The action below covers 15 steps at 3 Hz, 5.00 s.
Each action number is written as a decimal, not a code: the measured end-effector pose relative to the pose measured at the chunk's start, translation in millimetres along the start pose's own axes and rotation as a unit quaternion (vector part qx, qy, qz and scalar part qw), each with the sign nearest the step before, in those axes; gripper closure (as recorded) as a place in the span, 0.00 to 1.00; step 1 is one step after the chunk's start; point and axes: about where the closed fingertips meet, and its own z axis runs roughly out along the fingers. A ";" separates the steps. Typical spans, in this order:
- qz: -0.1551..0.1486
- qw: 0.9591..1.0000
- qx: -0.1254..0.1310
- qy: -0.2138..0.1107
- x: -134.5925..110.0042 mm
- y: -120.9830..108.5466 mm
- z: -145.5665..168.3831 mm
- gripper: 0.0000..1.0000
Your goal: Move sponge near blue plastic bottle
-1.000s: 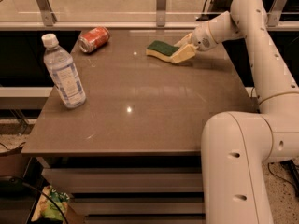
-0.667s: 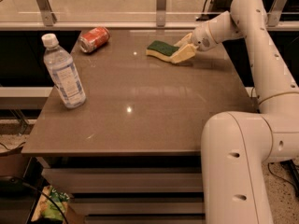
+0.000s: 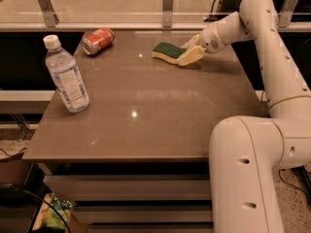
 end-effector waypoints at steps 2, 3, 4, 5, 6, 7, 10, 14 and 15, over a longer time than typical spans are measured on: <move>-0.008 0.999 0.026 0.041 -27.7 8.4 -45.0 1.00; -0.010 0.997 0.045 0.059 -41.3 12.1 -63.9 1.00; -0.012 0.997 0.045 0.063 -48.6 23.8 -72.6 1.00; -0.015 0.997 0.044 0.057 -53.4 46.2 -81.3 1.00; -0.029 0.997 0.063 0.041 -67.1 72.4 -98.3 1.00; -0.040 0.996 0.073 0.036 -67.6 107.3 -103.4 1.00; -0.041 0.996 0.036 0.069 -27.1 177.1 -68.8 1.00; -0.078 0.992 -0.026 0.096 -43.2 229.6 -17.4 1.00; -0.097 0.990 -0.044 0.093 -53.9 235.9 -8.4 1.00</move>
Offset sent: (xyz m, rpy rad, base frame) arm -0.0485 -0.0203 0.0829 -0.1529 -0.0493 -0.0767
